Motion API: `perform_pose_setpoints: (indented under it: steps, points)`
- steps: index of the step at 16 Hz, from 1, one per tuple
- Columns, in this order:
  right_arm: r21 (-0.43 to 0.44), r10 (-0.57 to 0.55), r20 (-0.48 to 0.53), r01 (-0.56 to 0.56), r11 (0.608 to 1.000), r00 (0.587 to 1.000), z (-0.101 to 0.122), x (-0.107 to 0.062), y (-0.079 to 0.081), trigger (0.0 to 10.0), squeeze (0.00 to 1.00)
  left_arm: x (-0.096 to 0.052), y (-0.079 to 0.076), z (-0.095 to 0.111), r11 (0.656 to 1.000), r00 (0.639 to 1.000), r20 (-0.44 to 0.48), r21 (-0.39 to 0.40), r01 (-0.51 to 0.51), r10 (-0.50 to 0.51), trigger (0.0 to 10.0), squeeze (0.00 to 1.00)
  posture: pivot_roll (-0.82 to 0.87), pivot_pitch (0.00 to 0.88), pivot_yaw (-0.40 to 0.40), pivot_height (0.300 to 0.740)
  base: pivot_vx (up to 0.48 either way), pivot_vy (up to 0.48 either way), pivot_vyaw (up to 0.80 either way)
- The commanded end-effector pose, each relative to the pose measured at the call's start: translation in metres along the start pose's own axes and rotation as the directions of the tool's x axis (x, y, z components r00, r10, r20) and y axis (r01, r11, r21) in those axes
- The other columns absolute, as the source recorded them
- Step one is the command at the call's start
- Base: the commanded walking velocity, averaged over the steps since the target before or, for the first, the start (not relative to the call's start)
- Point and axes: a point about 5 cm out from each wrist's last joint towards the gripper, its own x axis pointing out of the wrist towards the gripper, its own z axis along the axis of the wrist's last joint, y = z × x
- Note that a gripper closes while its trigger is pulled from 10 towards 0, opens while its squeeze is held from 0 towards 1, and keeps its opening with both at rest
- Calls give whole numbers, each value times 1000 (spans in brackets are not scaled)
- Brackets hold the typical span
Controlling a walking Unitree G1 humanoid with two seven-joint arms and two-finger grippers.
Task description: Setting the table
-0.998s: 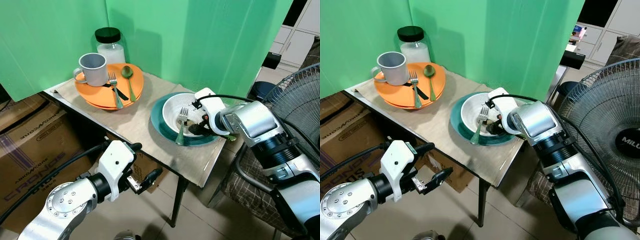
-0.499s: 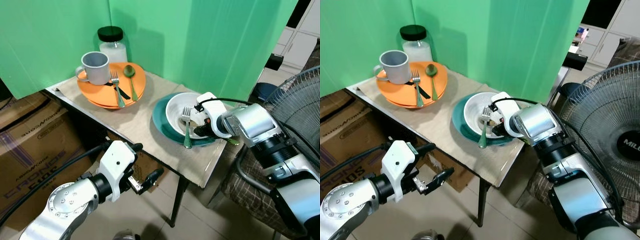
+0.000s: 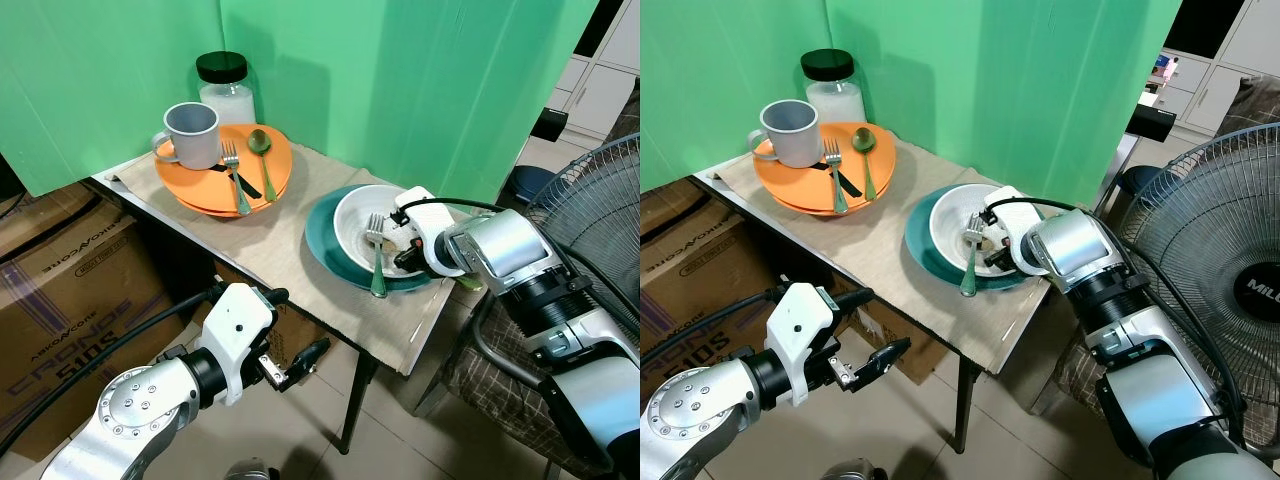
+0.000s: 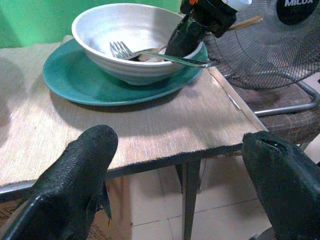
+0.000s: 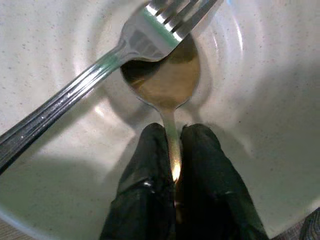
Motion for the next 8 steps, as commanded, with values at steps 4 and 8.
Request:
perform_pose_setpoints:
  steps: [4,8]
  points:
    - [-21,-32,42,33,999,999,12,-6,-4,0,0,1,0,1,1000,1000,-1,9,6,-6,10000,0,92,0,-34,740,0,0,0]
    - [-19,-41,81,43,999,996,22,-14,-8,0,0,1,0,1,1000,1000,1,11,0,0,10000,0,91,0,-33,740,0,0,0]
